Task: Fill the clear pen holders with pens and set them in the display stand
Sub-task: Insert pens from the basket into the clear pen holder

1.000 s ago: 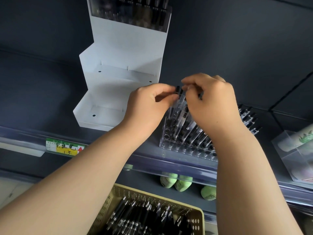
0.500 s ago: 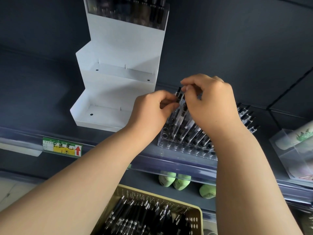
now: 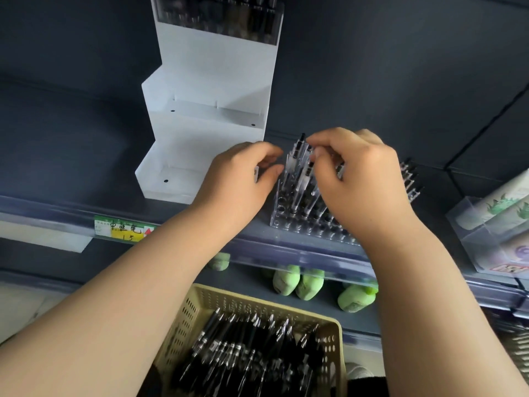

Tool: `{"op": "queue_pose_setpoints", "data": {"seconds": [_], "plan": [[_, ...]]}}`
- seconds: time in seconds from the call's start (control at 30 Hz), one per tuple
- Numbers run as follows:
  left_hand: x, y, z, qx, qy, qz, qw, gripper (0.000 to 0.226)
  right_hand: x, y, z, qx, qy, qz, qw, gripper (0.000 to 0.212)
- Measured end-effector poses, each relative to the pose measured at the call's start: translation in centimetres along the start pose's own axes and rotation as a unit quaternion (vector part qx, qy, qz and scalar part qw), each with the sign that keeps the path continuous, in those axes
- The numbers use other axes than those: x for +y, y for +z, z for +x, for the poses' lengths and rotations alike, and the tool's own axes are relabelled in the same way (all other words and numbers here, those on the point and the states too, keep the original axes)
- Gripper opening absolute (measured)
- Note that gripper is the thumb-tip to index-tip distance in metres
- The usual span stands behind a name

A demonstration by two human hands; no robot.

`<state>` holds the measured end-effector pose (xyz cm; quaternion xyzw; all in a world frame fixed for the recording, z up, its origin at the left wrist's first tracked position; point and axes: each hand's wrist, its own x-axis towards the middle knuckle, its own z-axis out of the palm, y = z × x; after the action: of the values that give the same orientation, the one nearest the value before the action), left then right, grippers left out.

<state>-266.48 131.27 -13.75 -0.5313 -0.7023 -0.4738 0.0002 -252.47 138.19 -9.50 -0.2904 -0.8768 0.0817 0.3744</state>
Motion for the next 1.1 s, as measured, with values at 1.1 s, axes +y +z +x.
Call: {"op": "queue_pose_setpoints", "data": {"seconds": [1.1], "plan": [[-6.3, 8.1, -19.0, -0.593, 0.085, 0.246, 0.762, 0.051, 3.9, 9.4, -23.5, -0.711, -0.210, -0.312, 0.594, 0.019]]}}
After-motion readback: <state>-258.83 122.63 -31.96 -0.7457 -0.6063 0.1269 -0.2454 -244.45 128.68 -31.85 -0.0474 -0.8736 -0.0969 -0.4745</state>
